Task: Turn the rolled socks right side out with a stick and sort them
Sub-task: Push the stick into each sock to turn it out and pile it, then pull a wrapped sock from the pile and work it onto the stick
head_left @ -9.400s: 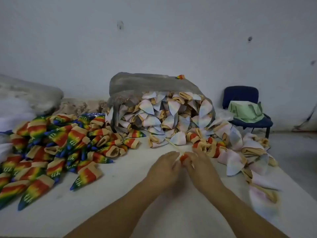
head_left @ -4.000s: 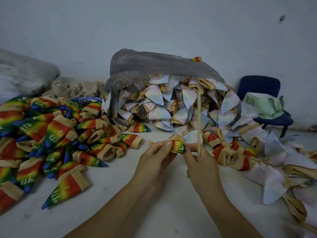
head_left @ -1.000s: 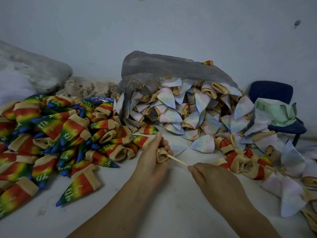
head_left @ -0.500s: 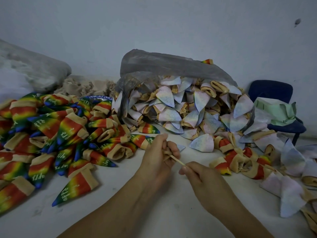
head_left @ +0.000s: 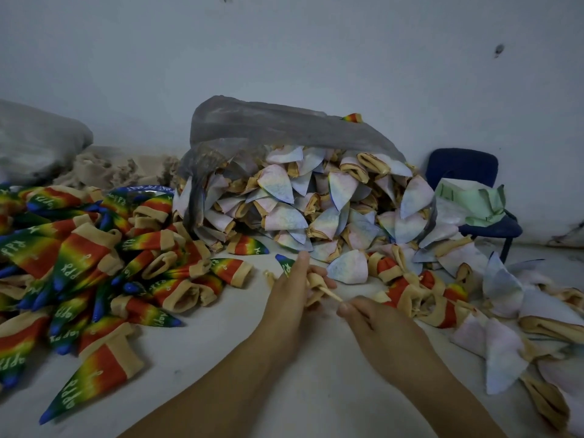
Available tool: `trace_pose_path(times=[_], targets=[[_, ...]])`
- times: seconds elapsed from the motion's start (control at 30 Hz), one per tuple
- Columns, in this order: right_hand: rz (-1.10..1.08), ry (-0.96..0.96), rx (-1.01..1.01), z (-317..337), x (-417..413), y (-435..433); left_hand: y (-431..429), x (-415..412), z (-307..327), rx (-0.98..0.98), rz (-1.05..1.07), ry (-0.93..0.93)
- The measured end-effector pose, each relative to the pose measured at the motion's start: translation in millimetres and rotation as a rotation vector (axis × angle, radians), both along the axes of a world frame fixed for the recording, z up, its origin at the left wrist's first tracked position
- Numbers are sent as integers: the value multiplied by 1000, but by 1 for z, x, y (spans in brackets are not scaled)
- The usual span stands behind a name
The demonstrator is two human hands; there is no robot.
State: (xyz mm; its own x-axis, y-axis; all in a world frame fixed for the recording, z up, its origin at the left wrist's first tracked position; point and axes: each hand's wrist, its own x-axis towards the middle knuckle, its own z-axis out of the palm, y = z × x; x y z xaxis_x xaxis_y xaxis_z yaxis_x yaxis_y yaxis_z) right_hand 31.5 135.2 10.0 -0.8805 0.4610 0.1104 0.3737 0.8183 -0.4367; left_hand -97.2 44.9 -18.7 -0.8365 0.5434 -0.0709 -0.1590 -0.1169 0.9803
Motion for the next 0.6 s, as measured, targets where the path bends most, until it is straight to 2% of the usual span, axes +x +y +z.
trace_pose_path(times=[0.07, 0.17, 0.37, 0.5, 0.6], targets=[[1, 9, 62, 2, 2, 1, 3, -2, -5, -139, 34, 101], [9, 12, 60, 3, 4, 6, 12, 0, -7, -146, 32, 215], [-15, 38, 106, 5, 10, 25, 39, 5, -4, -22, 108, 132], [-58, 84, 296, -8, 20, 30, 43, 1, -11, 30, 45, 162], [-68, 147, 461, -14, 19, 31, 47, 1, -15, -65, -35, 266]])
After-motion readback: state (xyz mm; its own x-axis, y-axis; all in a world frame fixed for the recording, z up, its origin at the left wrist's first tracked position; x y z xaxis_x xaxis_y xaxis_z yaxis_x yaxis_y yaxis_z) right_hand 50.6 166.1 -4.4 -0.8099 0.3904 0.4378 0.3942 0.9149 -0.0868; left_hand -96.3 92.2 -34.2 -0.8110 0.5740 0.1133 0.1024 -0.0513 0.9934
